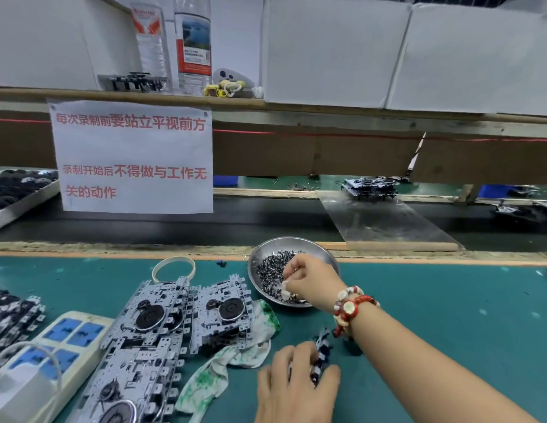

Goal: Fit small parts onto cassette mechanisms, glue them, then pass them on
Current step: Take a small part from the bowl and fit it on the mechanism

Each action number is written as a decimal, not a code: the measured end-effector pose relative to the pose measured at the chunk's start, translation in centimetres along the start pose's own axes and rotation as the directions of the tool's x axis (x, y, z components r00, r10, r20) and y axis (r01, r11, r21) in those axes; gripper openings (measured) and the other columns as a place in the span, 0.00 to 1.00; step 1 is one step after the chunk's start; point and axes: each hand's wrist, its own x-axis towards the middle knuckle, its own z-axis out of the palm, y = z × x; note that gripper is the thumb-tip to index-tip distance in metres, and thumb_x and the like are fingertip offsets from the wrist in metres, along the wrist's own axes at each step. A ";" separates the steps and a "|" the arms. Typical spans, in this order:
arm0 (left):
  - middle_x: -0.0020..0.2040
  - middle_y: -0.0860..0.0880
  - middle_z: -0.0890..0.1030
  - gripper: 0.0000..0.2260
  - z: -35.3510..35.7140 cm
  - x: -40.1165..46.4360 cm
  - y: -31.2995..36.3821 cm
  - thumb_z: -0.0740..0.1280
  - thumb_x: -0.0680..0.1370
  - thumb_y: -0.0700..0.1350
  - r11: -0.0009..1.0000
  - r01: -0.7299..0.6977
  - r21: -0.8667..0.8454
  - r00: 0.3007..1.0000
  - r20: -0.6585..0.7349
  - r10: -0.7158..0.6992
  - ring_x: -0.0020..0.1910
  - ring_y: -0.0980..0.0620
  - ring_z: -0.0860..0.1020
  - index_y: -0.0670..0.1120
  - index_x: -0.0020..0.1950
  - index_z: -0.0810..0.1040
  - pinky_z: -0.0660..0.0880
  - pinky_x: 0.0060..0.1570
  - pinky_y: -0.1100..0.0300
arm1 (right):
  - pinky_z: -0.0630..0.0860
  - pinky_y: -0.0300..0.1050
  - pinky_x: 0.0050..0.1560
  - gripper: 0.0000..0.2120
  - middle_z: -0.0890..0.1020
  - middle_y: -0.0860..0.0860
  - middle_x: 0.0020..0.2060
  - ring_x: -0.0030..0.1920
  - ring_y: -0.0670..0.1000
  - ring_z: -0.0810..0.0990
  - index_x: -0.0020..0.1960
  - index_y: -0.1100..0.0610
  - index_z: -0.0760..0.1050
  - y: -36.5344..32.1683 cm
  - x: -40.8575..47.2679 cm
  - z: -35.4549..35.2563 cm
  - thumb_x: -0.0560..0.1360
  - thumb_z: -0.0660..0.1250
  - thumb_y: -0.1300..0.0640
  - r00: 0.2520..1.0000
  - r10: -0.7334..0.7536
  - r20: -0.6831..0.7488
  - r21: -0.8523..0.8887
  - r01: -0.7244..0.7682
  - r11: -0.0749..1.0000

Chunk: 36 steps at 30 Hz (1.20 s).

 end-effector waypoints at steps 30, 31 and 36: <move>0.69 0.53 0.64 0.17 1.2 0.8 0.7 0.53 0.79 0.43 0.946 -0.203 0.251 0.945 0.303 0.123 0.68 0.51 0.61 0.52 0.68 0.64 0.63 0.64 0.56 | 0.75 0.42 0.36 0.08 0.75 0.47 0.34 0.27 0.46 0.74 0.37 0.52 0.73 7.9 -13.1 -2.8 0.72 0.66 0.63 0.986 0.146 -0.081 0.124 -0.136 0.983; 0.68 0.54 0.64 0.16 1.2 1.5 0.1 0.53 0.80 0.44 0.950 -0.191 0.245 0.959 0.251 0.128 0.67 0.52 0.61 0.52 0.68 0.63 0.63 0.64 0.56 | 0.75 0.40 0.35 0.09 0.76 0.47 0.34 0.28 0.47 0.74 0.37 0.51 0.74 7.9 -13.2 -2.6 0.73 0.66 0.63 0.987 0.148 -0.062 0.106 -0.141 0.984; 0.70 0.58 0.64 0.19 2.3 2.5 -1.7 0.51 0.81 0.52 0.965 -0.171 0.200 0.936 0.339 0.095 0.71 0.54 0.55 0.57 0.72 0.58 0.61 0.68 0.53 | 0.76 0.36 0.39 0.12 0.77 0.45 0.33 0.29 0.44 0.76 0.35 0.47 0.74 8.1 -13.2 -2.1 0.73 0.64 0.62 0.986 0.163 -0.019 0.040 -0.162 0.986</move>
